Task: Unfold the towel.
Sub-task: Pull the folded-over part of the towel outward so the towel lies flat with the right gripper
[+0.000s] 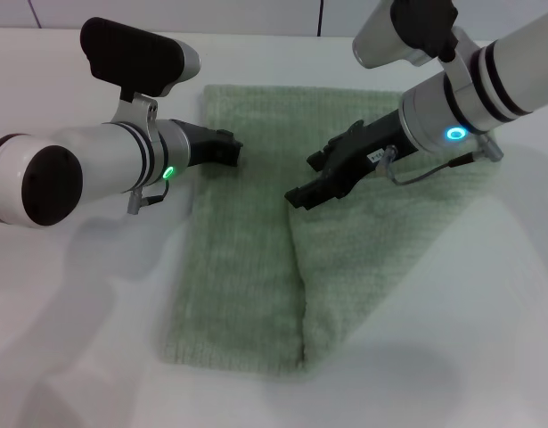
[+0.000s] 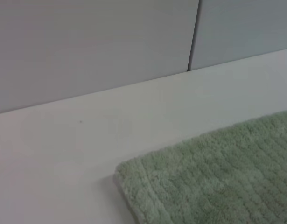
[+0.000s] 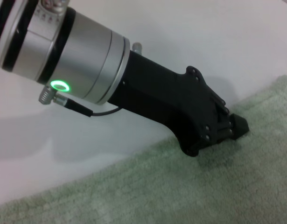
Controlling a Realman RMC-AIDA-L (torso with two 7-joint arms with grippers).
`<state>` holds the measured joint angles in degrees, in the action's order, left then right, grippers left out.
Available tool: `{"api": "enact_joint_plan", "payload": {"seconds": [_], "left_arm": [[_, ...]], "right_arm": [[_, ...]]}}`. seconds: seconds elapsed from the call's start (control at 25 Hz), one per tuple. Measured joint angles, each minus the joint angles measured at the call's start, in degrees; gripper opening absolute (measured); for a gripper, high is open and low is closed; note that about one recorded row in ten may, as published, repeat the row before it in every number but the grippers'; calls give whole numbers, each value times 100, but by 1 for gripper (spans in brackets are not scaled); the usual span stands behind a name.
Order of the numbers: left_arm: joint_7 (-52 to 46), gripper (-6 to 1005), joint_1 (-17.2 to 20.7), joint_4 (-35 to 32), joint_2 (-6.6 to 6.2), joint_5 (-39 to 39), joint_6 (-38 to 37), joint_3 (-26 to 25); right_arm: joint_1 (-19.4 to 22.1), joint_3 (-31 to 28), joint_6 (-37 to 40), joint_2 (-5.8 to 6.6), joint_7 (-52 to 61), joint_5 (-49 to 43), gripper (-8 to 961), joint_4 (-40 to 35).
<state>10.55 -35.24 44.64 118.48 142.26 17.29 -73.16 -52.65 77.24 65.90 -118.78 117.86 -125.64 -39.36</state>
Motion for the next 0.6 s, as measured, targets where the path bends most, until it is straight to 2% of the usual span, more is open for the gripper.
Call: {"api": "enact_joint_plan", "payload": {"seconds": [0.6], "left_arm": [[0,-1,19,10,0,-6,-24,4]], "right_arm": [[-105,240,-339,-30,0,32,714,258]]}}
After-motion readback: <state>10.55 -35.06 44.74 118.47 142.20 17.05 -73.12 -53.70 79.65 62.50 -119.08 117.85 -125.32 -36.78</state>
